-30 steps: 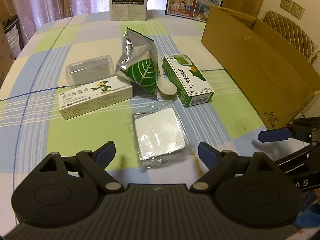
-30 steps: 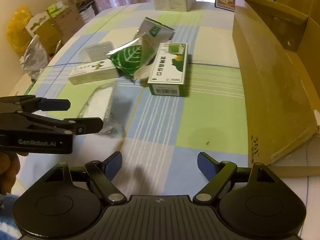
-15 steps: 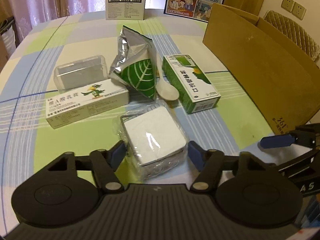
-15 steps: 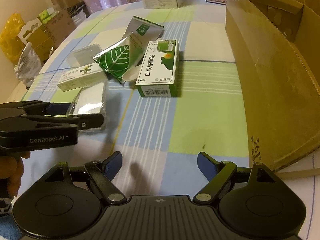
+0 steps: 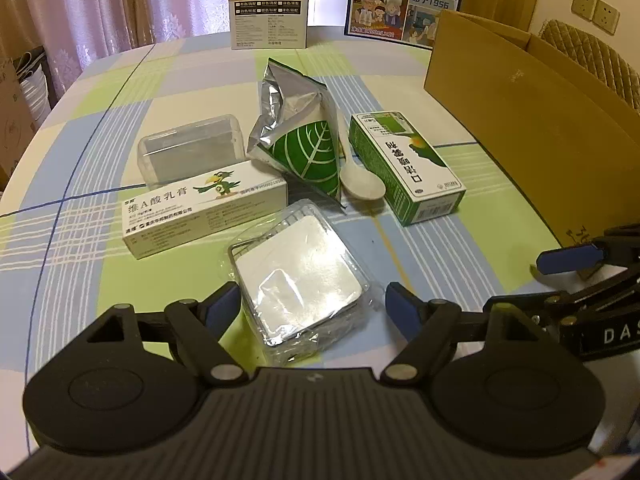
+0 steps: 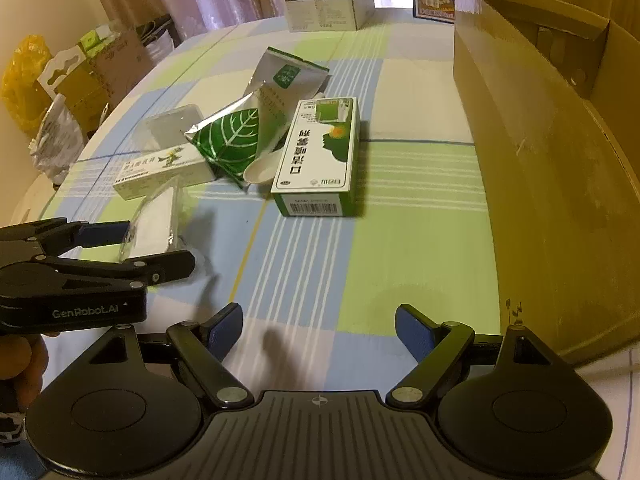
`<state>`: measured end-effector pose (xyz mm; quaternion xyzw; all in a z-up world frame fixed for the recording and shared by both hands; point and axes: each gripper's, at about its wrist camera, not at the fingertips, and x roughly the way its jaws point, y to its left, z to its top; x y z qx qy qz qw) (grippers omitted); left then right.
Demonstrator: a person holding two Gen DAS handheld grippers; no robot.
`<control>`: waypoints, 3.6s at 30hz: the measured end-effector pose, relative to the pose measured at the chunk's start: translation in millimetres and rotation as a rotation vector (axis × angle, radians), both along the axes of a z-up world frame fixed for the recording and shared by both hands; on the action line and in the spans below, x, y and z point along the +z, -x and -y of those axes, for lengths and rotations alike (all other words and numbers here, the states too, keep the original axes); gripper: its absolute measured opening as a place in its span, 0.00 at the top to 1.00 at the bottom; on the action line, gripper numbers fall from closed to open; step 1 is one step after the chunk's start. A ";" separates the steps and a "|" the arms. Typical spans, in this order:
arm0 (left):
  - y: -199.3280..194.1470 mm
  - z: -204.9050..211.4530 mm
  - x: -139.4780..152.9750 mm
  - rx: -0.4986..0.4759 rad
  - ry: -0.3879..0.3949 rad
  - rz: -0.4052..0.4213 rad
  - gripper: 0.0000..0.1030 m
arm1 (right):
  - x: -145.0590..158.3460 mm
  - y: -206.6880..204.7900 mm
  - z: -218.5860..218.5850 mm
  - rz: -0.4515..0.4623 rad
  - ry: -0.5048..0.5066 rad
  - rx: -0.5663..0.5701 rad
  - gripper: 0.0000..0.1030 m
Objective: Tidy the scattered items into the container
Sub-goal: 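Move the left tool toward the clear tray while the right tool approaches the medicine box, then grasp the clear tray with the left tool while the right tool grasps the medicine box, then lift the tray with the left tool while the right tool lifts the medicine box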
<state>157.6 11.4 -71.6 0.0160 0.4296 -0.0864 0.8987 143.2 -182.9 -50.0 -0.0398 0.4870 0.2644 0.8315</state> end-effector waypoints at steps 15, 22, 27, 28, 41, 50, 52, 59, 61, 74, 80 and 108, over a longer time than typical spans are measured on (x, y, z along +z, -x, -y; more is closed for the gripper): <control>8.3 -15.2 -4.7 0.084 0.032 0.045 0.44 | 0.4 -52.0 -37.4 0.103 -0.032 -0.003 0.22; 7.0 -13.0 -10.5 0.071 0.018 0.030 0.39 | -9.4 -72.6 -56.5 0.097 0.021 0.035 0.45; 9.1 -12.8 -7.4 0.076 0.015 0.053 0.24 | -5.4 -58.3 -43.2 0.093 0.050 0.043 0.47; 9.5 -11.8 -6.5 0.071 0.015 0.058 0.23 | -4.4 -53.1 -36.8 0.083 0.049 0.032 0.48; -0.6 -11.2 -13.0 0.069 -0.017 0.028 0.46 | -3.4 -3.0 -13.5 0.106 0.066 0.025 0.45; 14.5 -6.0 -4.2 0.009 -0.010 0.052 0.48 | -6.2 -14.6 -11.5 0.147 0.036 0.007 0.27; 14.1 -4.3 -5.3 0.001 -0.014 0.047 0.48 | -8.1 -19.5 -12.7 0.144 0.034 0.002 0.27; 12.6 -7.1 -8.4 0.006 -0.001 0.036 0.46 | -12.1 -23.5 -16.3 0.122 0.040 0.012 0.46; 13.3 -4.8 -7.5 -0.001 -0.010 0.042 0.37 | -12.1 -23.2 -15.8 0.120 0.040 0.007 0.46; -0.6 7.7 -15.0 0.010 -0.083 0.050 0.26 | -11.5 -22.1 -14.9 0.113 0.034 0.002 0.47; -0.7 -3.2 -15.3 0.051 -0.068 0.055 0.44 | -11.0 -18.5 -16.6 0.107 0.023 0.014 0.48; 69.8 15.1 72.9 0.004 -0.061 0.190 0.44 | 63.2 46.0 14.3 0.248 -0.071 -0.001 0.49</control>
